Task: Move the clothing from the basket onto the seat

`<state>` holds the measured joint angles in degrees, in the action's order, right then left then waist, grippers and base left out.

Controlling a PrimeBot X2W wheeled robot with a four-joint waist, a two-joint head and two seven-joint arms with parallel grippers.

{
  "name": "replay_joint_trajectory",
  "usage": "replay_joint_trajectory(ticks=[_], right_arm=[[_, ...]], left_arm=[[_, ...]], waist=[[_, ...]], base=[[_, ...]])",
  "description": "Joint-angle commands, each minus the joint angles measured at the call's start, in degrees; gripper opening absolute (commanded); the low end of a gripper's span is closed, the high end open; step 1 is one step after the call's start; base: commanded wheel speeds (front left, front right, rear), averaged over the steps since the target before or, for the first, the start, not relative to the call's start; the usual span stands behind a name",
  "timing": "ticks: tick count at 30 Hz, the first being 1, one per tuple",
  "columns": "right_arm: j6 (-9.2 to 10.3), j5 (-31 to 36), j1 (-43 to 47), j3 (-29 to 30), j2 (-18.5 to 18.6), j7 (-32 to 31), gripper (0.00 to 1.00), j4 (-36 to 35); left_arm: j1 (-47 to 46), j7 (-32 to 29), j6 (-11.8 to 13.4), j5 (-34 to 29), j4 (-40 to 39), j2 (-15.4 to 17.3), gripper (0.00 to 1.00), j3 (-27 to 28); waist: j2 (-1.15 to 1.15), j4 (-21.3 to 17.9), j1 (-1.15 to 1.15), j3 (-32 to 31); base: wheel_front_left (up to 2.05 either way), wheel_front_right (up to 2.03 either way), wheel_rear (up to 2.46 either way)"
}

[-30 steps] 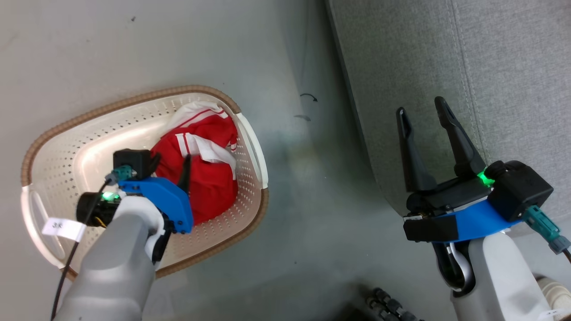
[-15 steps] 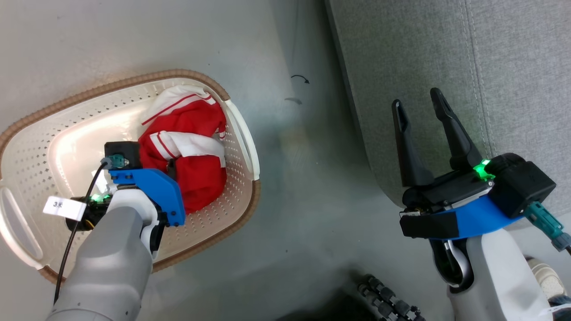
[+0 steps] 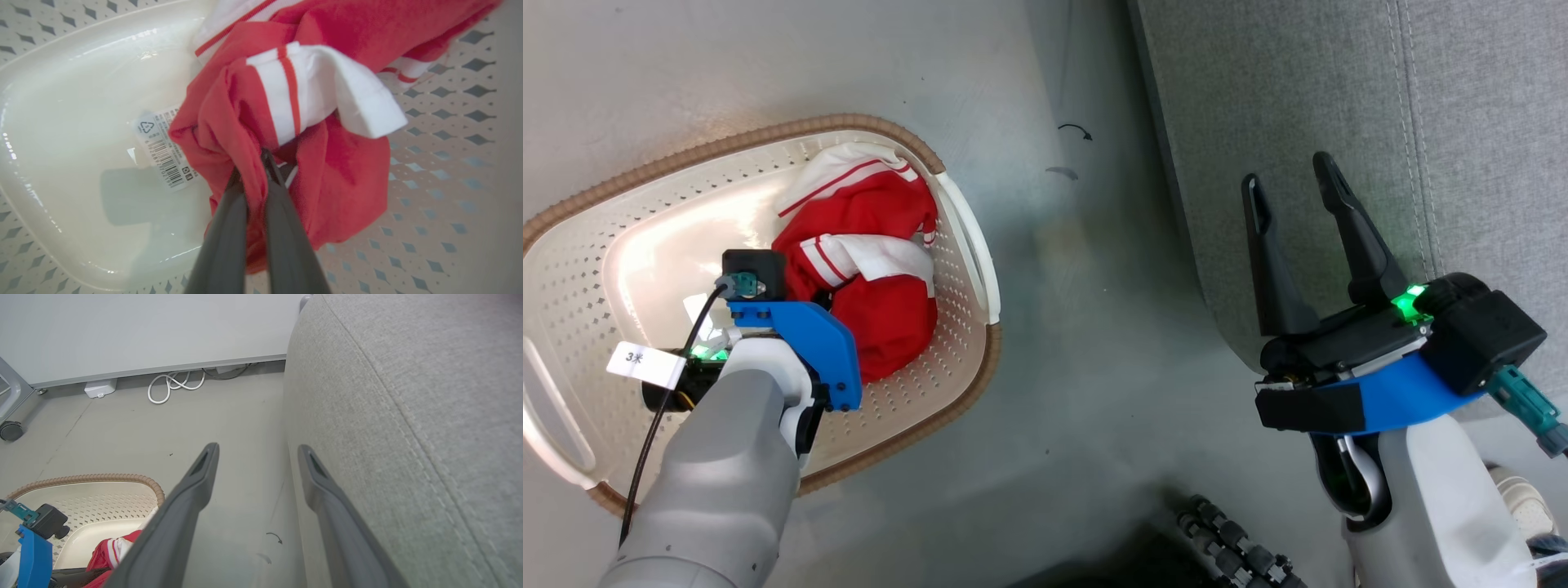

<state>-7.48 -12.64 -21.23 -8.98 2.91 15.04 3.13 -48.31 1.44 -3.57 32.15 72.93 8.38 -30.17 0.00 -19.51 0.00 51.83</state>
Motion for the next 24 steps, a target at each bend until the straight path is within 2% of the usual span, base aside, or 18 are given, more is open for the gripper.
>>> replay_joint_trajectory(ticks=[1,15,24], right_arm=[[-0.03,0.32,-1.09,-0.03,-0.03,0.19,1.00,0.08],[-0.03,1.19,-1.34,-0.36,-0.03,0.19,1.00,1.17],[-0.03,2.50,-0.93,-0.10,-0.02,0.19,1.00,2.68]], left_arm=[[-1.05,0.28,-0.36,-0.33,0.09,0.23,0.00,-0.13],[0.39,1.81,-1.63,1.13,0.53,-0.37,0.00,-0.47],[1.81,6.22,-3.37,2.47,-0.59,-2.24,0.00,-1.07]], waist=[[0.00,0.10,0.00,-0.20],[0.00,1.66,0.00,-4.49],[0.00,4.57,0.00,-11.31]], base=[[0.00,0.00,0.00],[0.00,0.00,0.00],[0.00,0.00,0.00]])
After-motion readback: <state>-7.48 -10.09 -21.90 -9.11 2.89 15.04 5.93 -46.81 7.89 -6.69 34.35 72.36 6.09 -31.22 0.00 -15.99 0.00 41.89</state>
